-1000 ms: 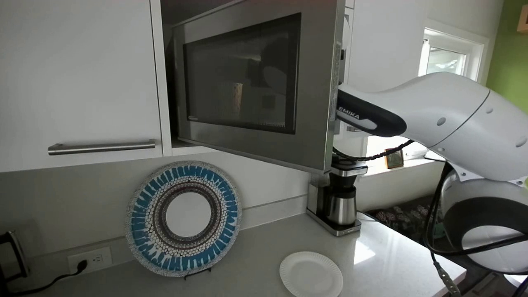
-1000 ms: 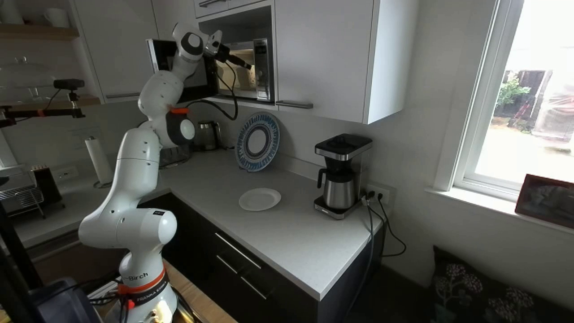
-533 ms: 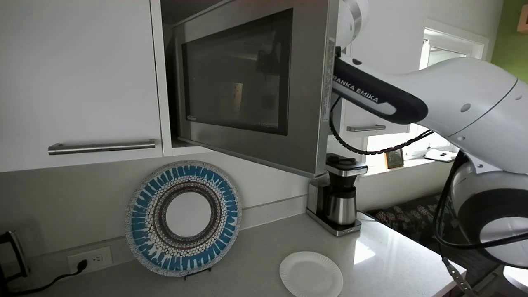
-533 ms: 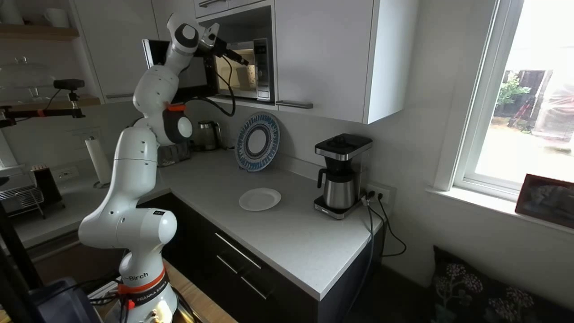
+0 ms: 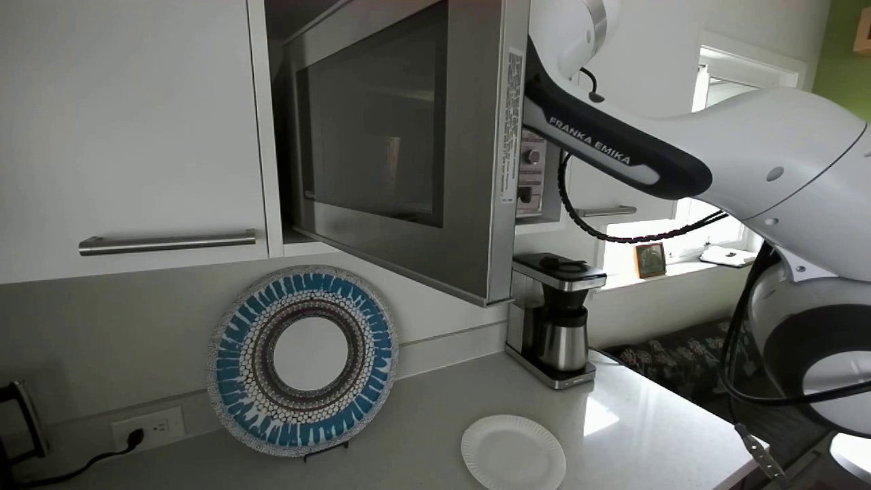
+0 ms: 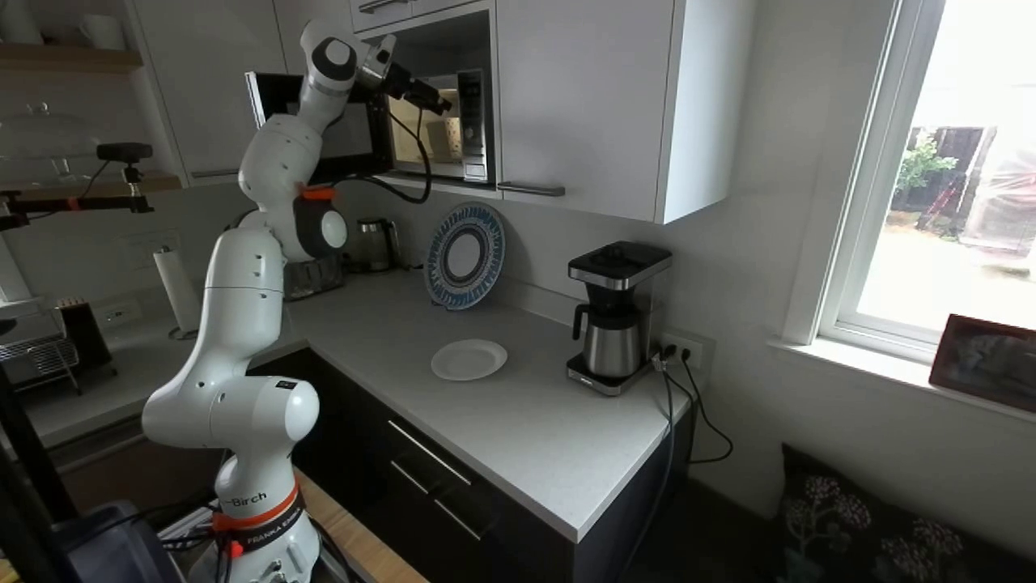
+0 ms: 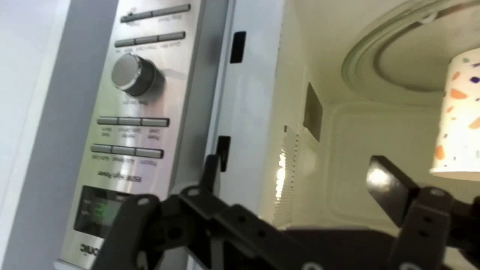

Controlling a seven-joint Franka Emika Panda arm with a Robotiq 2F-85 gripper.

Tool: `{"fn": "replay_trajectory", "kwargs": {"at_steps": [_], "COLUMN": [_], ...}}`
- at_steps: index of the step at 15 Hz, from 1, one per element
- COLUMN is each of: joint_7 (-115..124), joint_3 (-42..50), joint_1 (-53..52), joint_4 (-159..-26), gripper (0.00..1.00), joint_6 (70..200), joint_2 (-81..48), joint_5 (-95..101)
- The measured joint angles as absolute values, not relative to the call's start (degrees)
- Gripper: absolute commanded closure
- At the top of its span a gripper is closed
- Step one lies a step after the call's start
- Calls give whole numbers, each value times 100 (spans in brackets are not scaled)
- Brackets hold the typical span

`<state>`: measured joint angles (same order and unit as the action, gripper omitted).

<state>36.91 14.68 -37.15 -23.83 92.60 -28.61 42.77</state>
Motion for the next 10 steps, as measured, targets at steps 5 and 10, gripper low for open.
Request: {"fn": "replay_trajectory", "kwargs": {"at_steps": [5,10], "joint_7": [2952,2529], "joint_3": [866,480], "joint_1": [-3603,-3438], "joint_4": [-2369,-2337], "gripper": [0,0], "joint_6": [9757,9545], "joint_2": [-2638,-2268], "joint_5": [3680,2642]}}
